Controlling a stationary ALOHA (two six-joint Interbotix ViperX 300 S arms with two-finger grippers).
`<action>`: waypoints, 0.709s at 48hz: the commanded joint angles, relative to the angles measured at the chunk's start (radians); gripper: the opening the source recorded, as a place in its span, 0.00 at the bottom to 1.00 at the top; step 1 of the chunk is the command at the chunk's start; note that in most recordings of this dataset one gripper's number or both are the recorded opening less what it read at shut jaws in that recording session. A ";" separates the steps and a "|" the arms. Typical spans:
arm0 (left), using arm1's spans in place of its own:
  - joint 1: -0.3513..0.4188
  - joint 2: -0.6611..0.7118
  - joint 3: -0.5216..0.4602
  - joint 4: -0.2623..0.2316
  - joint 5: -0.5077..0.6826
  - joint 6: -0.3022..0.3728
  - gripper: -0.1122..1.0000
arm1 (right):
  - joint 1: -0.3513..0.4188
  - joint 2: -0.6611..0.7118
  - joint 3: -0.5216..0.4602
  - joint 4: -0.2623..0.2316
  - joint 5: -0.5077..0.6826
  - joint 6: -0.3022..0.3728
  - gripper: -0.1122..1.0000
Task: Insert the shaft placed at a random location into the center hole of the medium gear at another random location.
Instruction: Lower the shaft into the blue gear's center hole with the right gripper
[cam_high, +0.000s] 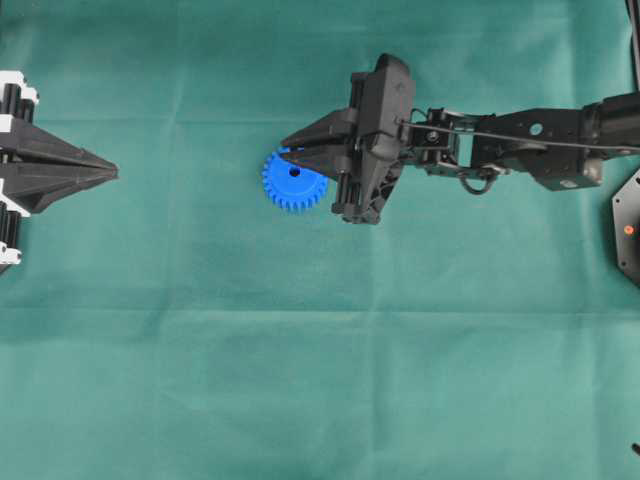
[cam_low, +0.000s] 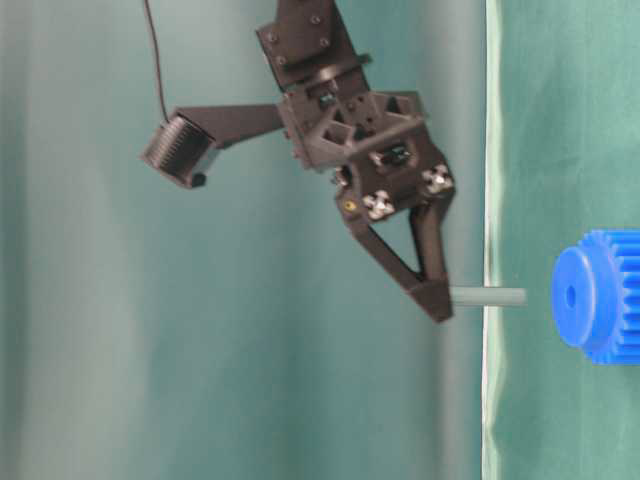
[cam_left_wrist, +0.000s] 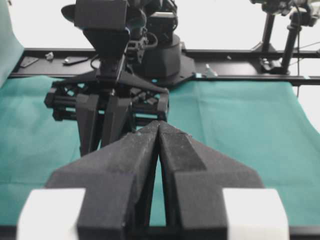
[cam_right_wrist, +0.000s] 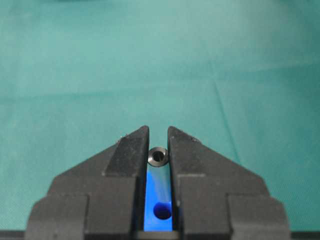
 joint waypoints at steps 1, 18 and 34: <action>-0.002 0.008 -0.020 0.002 -0.011 0.002 0.10 | 0.003 0.003 -0.032 0.003 -0.012 -0.005 0.20; -0.002 0.008 -0.020 0.002 -0.009 0.002 0.10 | 0.003 0.055 -0.037 0.017 -0.014 -0.002 0.21; -0.002 0.008 -0.020 0.002 -0.011 0.002 0.10 | 0.005 0.092 -0.037 0.018 -0.035 -0.002 0.21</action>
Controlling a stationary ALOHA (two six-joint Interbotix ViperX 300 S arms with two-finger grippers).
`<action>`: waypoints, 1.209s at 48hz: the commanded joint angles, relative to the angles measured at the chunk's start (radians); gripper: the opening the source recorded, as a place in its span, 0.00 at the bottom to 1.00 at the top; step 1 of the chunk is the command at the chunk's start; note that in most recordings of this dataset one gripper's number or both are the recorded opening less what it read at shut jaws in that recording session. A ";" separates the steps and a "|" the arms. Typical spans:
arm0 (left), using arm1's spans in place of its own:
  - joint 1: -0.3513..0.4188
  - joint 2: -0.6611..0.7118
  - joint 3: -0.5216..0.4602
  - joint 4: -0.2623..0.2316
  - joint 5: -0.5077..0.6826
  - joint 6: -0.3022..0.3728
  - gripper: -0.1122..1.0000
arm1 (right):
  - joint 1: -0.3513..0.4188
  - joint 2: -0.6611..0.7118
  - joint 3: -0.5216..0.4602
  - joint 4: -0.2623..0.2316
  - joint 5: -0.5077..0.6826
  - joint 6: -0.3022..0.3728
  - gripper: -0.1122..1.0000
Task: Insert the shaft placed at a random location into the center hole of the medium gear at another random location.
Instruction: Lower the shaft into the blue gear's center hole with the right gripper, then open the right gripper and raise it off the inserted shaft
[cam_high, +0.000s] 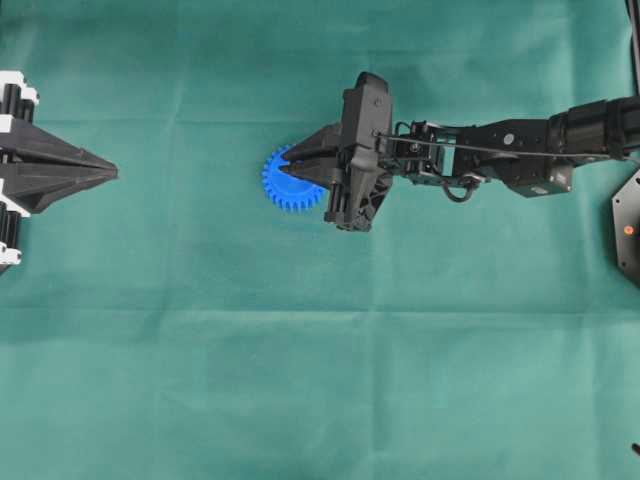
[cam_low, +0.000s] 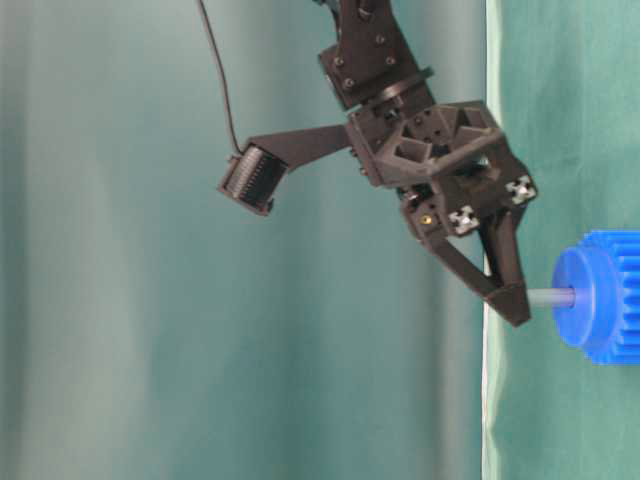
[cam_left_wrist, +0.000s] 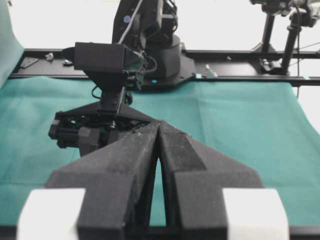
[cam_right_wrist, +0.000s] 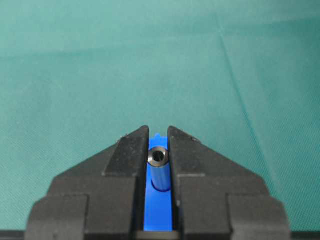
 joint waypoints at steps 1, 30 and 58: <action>-0.002 0.008 -0.020 0.003 -0.009 0.002 0.10 | 0.003 -0.006 -0.025 0.003 -0.021 -0.003 0.21; -0.002 0.008 -0.020 0.003 -0.009 0.002 0.10 | 0.005 0.043 -0.025 0.003 -0.029 -0.002 0.20; -0.002 0.008 -0.020 0.003 -0.009 0.002 0.10 | 0.008 0.037 -0.032 0.003 -0.028 -0.006 0.72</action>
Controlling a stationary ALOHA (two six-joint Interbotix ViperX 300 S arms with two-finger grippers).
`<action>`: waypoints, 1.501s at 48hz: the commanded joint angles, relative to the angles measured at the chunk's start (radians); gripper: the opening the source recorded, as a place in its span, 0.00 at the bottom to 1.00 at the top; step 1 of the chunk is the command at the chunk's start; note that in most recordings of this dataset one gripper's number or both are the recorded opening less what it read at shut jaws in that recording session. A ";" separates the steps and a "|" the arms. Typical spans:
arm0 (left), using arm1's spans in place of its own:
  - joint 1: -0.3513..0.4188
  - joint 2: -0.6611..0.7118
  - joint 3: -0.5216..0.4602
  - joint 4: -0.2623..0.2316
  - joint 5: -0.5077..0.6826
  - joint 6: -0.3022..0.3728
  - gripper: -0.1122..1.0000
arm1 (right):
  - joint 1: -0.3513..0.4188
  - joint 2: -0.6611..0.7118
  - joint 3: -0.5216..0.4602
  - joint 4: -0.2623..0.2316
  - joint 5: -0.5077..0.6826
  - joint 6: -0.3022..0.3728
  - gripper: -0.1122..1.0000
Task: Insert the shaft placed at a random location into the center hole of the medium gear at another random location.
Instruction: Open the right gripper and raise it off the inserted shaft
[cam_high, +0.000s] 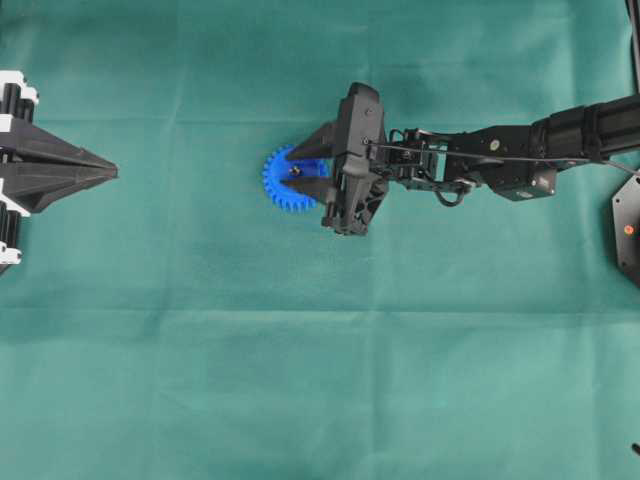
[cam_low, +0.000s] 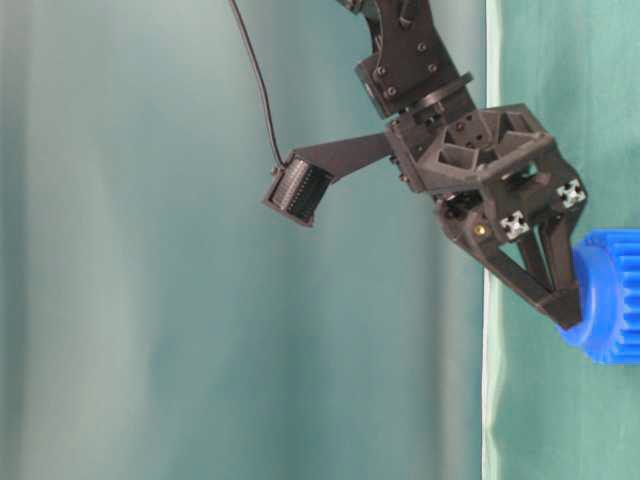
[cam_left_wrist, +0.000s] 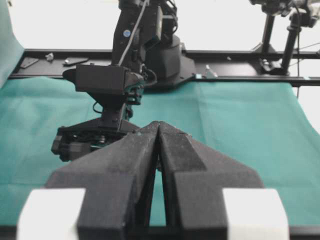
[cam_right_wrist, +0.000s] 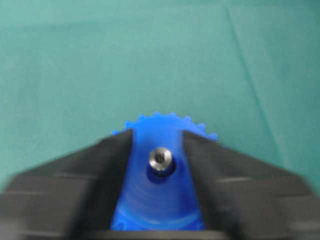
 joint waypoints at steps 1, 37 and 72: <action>-0.002 0.008 -0.020 0.003 -0.009 0.002 0.10 | 0.006 -0.023 -0.021 0.000 -0.011 -0.006 0.77; -0.002 0.008 -0.018 0.003 0.000 0.000 0.10 | 0.009 -0.278 0.015 -0.006 0.126 -0.009 0.89; -0.002 0.006 -0.017 0.003 0.009 0.000 0.10 | 0.008 -0.761 0.385 0.012 0.207 0.011 0.89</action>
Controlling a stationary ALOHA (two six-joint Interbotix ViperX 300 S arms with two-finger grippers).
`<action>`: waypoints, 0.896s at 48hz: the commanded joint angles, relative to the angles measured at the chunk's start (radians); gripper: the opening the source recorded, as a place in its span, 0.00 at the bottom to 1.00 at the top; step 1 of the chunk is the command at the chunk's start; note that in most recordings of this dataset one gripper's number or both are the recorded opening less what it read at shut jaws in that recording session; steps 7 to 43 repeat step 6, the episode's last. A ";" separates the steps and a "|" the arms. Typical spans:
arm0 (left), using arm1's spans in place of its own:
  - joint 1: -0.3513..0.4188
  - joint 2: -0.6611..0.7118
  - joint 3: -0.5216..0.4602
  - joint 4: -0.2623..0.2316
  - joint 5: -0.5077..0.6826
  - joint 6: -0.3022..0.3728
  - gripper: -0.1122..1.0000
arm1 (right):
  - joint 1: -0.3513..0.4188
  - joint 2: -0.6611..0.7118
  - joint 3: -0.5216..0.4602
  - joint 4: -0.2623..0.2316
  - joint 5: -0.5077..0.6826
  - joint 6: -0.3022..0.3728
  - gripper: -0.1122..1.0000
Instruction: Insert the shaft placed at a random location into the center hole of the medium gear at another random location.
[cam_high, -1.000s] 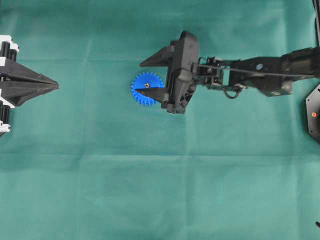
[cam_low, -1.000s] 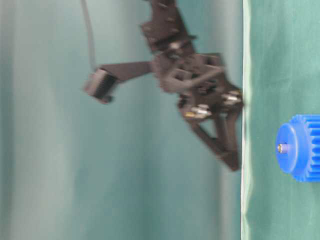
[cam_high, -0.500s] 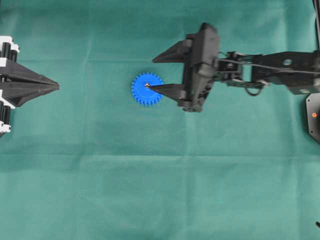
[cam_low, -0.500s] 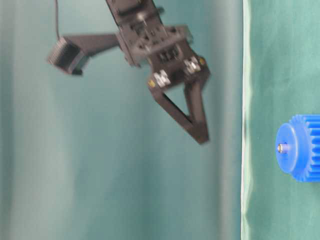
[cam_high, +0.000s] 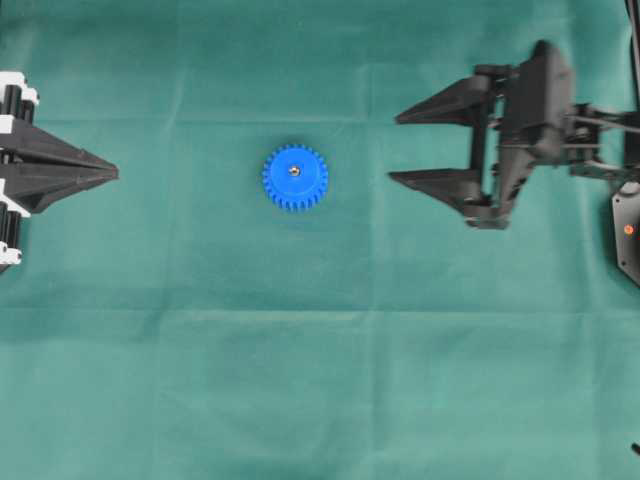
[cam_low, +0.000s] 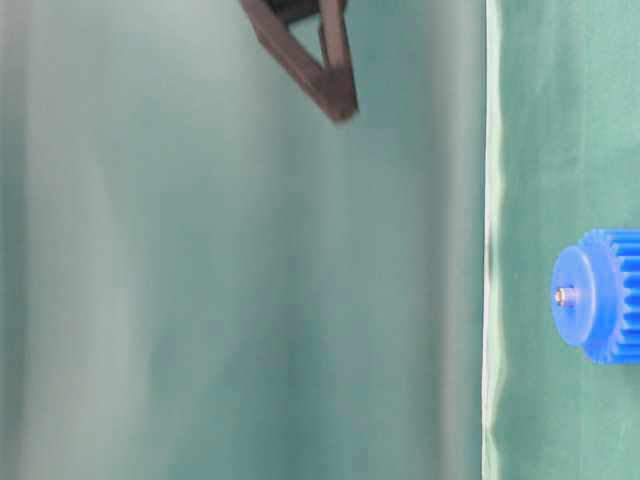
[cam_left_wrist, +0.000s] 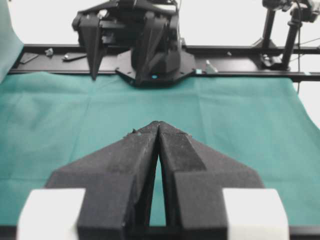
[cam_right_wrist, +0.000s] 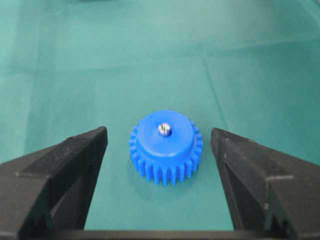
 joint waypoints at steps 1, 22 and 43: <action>-0.002 0.006 -0.018 0.003 -0.006 0.000 0.10 | 0.002 -0.063 0.015 0.003 0.021 0.011 0.89; -0.002 0.006 -0.018 0.003 -0.005 0.000 0.10 | 0.003 -0.114 0.038 0.003 0.055 0.011 0.89; -0.002 0.006 -0.018 0.003 -0.005 0.000 0.10 | 0.003 -0.114 0.038 0.003 0.055 0.011 0.89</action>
